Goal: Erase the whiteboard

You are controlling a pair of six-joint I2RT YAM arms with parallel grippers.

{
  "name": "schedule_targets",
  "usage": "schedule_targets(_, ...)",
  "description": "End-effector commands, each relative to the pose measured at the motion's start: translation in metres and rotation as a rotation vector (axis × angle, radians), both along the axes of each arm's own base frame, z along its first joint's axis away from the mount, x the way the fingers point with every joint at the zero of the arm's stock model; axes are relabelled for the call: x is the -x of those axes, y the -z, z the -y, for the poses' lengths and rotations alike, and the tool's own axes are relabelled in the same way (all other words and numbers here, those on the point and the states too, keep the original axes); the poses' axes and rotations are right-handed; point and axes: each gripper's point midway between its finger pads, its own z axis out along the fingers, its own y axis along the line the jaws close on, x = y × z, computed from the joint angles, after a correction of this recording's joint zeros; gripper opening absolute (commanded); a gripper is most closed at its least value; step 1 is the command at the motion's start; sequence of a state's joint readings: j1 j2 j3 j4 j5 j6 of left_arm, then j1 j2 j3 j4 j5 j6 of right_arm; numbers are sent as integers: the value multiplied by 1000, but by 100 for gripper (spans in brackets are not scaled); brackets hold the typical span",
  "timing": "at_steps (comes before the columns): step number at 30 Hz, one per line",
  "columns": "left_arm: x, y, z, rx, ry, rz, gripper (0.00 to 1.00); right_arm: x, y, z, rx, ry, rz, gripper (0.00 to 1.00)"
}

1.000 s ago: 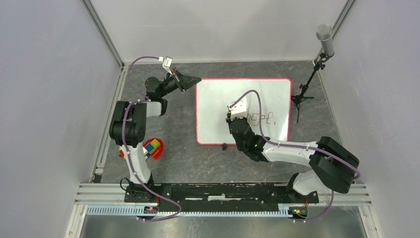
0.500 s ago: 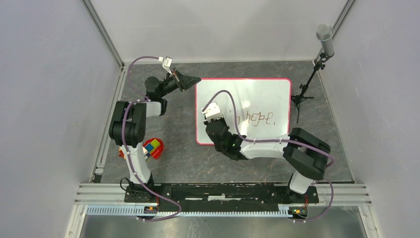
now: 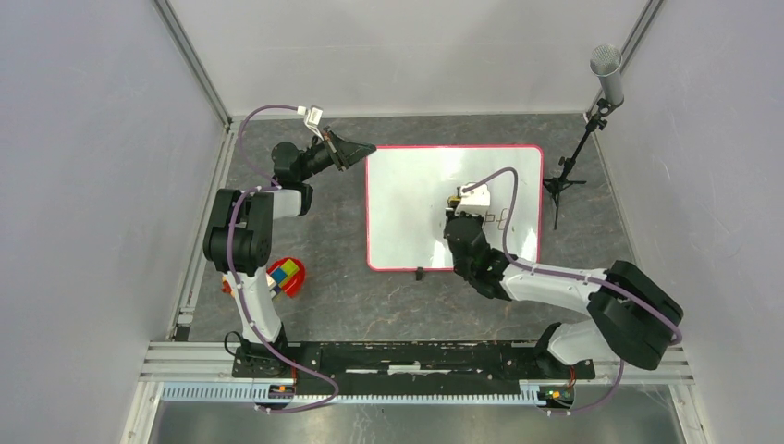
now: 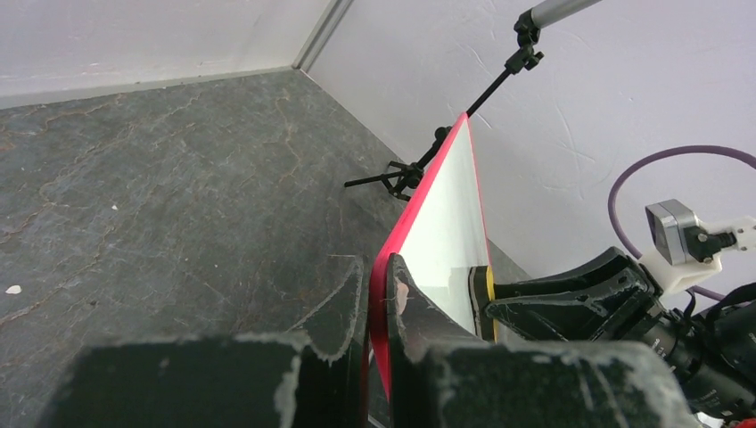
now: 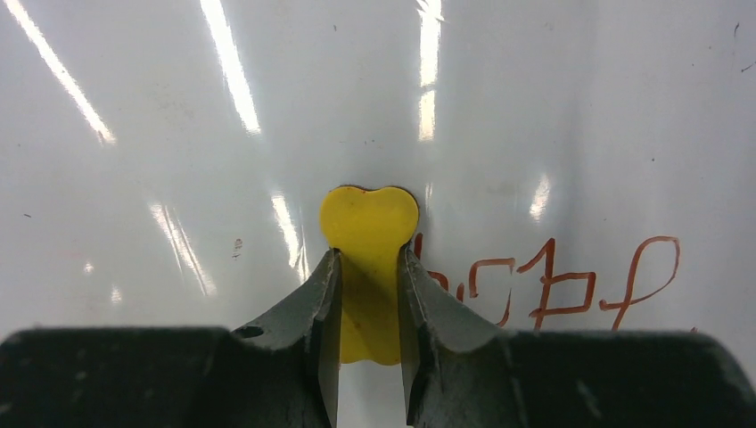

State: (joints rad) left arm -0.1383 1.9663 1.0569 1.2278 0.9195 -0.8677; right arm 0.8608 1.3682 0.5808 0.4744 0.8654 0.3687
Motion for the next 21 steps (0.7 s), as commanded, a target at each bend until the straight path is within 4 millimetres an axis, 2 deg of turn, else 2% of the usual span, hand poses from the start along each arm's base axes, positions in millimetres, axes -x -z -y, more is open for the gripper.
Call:
schedule_targets(1,11,-19,8,-24,25,105,2,7,29,-1,137,9,-90,18)
schedule_targets(3,11,-18,8,-25,25,105,2,10,19,-24,205,-12,-64,18)
schedule_targets(7,11,-19,7,-27,24,108,2,16,5,-88,233,-139,-23,18)
schedule_targets(9,12,-19,8,-27,26,107,2,16,1,-113,244,-187,-10,18)
schedule_targets(11,12,-18,8,-29,26,105,2,13,-5,-129,234,-212,-3,18)
schedule_targets(13,11,-18,8,-30,24,105,2,10,-9,-124,249,-180,6,18)
schedule_targets(15,11,-18,8,-32,25,106,2,7,-9,-106,269,-132,8,18)
schedule_targets(21,12,-19,8,-31,25,109,2,0,14,-10,224,32,-75,18)
